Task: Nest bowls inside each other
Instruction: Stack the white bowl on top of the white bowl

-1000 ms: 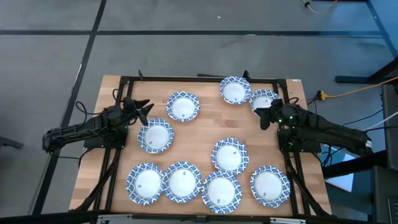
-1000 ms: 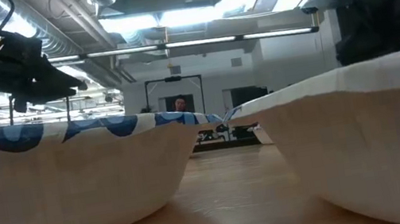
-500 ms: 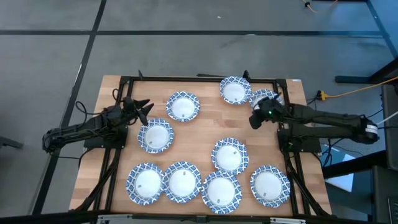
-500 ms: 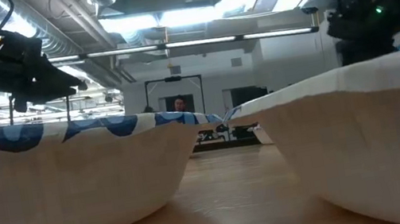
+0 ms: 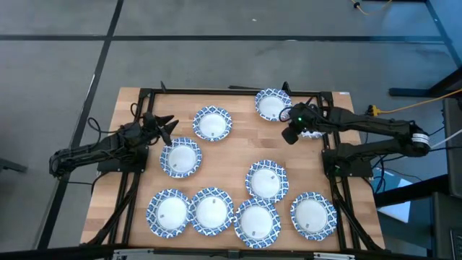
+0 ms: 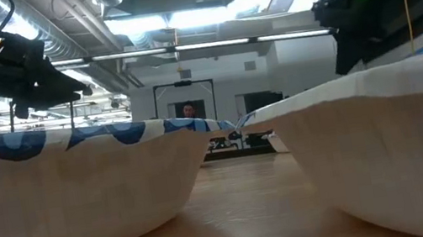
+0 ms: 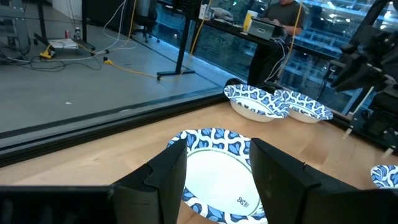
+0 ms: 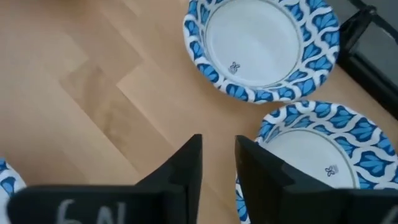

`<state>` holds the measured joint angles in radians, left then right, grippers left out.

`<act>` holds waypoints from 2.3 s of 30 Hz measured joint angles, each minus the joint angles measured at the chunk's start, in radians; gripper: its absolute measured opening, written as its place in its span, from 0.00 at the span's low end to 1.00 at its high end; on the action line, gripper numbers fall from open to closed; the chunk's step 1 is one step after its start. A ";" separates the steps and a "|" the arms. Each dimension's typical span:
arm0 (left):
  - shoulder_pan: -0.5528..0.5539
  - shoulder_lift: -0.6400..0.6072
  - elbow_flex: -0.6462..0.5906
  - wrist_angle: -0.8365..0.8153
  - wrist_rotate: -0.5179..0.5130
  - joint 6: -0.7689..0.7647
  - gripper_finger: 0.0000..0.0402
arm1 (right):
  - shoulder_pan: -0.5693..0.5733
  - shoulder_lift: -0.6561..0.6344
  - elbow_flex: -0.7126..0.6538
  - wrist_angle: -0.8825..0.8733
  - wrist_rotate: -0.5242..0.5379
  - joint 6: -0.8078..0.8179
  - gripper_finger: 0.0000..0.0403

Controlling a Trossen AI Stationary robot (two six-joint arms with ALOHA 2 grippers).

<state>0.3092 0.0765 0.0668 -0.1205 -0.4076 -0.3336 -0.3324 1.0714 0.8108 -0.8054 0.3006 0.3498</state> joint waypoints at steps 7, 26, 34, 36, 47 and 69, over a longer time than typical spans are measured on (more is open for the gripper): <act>0.000 0.000 0.000 -0.001 0.001 0.002 0.42 | -0.018 0.032 0.000 -0.045 -0.007 0.043 0.44; 0.000 0.000 0.000 -0.008 0.001 0.003 0.42 | -0.045 0.301 -0.001 -0.110 0.043 0.120 0.50; 0.000 0.000 0.000 -0.010 0.001 0.003 0.42 | -0.045 0.394 -0.002 -0.108 0.073 0.106 0.49; 0.000 0.000 0.000 -0.011 0.001 0.003 0.42 | -0.045 0.404 -0.002 -0.102 0.073 0.088 0.49; 0.000 0.000 0.000 -0.011 0.001 0.004 0.42 | -0.056 0.427 -0.002 -0.092 0.059 0.060 0.48; 0.000 0.000 0.000 -0.012 0.001 0.003 0.42 | -0.090 0.427 -0.002 -0.076 0.039 0.008 0.09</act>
<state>0.3092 0.0762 0.0669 -0.1329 -0.4068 -0.3305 -0.4221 1.4982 0.8089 -0.8814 0.3393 0.3576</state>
